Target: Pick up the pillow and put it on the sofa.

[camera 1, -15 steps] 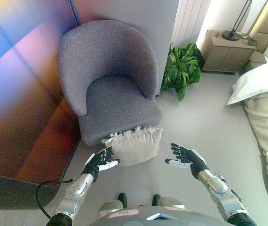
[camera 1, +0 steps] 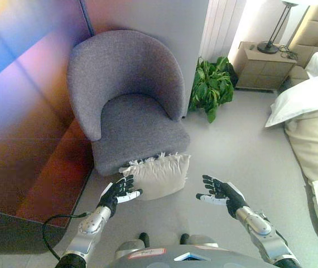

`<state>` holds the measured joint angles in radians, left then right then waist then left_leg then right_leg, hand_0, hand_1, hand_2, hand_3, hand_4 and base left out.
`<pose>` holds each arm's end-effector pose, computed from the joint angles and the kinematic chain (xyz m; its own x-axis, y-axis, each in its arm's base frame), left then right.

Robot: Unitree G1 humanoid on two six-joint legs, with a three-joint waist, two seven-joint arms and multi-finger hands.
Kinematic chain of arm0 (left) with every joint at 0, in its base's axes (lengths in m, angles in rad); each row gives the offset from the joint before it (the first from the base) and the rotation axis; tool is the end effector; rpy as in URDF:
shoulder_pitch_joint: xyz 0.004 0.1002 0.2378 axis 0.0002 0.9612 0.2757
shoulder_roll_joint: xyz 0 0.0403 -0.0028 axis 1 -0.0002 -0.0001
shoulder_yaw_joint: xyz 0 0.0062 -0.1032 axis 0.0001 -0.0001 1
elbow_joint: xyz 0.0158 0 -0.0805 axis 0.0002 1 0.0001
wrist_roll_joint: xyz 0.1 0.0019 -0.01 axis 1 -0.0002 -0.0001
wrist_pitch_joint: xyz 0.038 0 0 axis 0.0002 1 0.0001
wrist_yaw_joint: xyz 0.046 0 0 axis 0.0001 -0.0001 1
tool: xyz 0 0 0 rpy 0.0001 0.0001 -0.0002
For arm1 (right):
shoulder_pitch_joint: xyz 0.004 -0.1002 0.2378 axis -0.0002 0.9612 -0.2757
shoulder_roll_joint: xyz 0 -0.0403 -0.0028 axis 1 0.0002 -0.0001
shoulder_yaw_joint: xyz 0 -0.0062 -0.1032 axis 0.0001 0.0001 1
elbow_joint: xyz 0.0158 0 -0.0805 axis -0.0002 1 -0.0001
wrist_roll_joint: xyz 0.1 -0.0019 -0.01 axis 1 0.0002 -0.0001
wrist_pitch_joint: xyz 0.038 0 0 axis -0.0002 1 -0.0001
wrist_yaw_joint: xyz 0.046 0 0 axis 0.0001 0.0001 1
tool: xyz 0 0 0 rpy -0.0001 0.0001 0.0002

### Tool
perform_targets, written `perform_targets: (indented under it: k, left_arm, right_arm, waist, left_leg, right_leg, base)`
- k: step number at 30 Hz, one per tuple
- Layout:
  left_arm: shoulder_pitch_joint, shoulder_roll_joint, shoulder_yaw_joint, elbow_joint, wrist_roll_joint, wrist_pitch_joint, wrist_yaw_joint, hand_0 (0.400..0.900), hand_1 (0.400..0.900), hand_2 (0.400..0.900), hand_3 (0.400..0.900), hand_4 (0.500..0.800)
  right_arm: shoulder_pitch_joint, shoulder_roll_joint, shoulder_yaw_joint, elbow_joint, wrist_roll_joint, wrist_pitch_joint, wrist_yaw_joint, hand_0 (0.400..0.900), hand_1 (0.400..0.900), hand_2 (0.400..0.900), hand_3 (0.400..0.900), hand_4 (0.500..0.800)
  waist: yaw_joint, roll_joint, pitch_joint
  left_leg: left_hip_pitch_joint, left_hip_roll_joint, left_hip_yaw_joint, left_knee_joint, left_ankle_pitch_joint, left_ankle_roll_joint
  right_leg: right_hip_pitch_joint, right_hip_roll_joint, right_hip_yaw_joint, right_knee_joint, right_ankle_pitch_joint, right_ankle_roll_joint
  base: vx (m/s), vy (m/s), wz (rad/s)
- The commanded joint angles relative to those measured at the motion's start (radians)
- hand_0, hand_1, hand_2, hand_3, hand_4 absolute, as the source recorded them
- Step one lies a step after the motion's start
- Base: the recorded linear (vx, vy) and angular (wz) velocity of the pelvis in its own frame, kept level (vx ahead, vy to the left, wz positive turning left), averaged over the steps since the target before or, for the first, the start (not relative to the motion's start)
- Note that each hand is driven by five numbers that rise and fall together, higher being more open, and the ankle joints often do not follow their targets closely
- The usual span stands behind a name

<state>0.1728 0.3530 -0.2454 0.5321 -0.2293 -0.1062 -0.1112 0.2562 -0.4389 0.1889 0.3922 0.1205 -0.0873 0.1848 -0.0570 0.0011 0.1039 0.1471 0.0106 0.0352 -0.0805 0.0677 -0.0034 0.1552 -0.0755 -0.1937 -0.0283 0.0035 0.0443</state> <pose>0.1176 0.2140 -0.0637 0.7846 -0.1109 -0.6100 0.1901 0.9795 0.0664 0.1092 -0.2375 -0.0463 0.7845 0.1373 -0.6047 -0.2980 0.9387 -0.1735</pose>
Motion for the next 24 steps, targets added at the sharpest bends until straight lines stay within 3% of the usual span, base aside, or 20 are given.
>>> perform_targets:
  k: [1,18,24]
  left_arm:
    - [-0.042,0.029,0.02,-0.07,0.031,-0.056,-0.001,0.9,0.9,0.9,0.9,0.8]
    - [-0.075,0.032,0.013,-0.067,0.017,-0.05,0.014,0.9,0.9,0.9,0.9,0.8]
    - [-0.092,0.033,0.012,-0.078,0.005,-0.046,0.02,0.9,0.9,0.9,0.9,0.8]
  right_arm:
    - [-0.053,-0.004,-0.023,-0.103,0.027,-0.071,0.0,0.9,0.9,0.9,0.9,0.8]
    - [-0.08,-0.015,-0.028,-0.13,0.023,-0.079,-0.022,0.9,0.9,0.9,0.9,0.8]
    - [-0.102,-0.033,-0.027,-0.141,0.019,-0.084,-0.029,0.9,0.9,0.9,0.9,0.8]
  waist:
    - [-0.01,-0.043,-0.033]
    - [-0.019,-0.038,-0.002]
    - [-0.014,-0.048,0.04]
  left_leg:
    - [-0.029,0.011,0.045,0.085,-0.105,-0.026]
    - [-0.059,0.03,0.034,0.109,-0.095,-0.039]
    - [-0.133,0.053,0.011,0.269,-0.134,-0.055]
  right_leg:
    - [0.02,-0.032,0.012,-0.035,-0.004,0.065]
    - [-0.008,-0.007,0.022,-0.022,-0.009,0.046]
    - [-0.047,0.02,0.048,0.026,-0.027,0.017]
  base:
    - [0.0,0.0,0.0]
    - [-0.01,-0.031,0.01]
    - [-0.03,-0.136,-0.03]
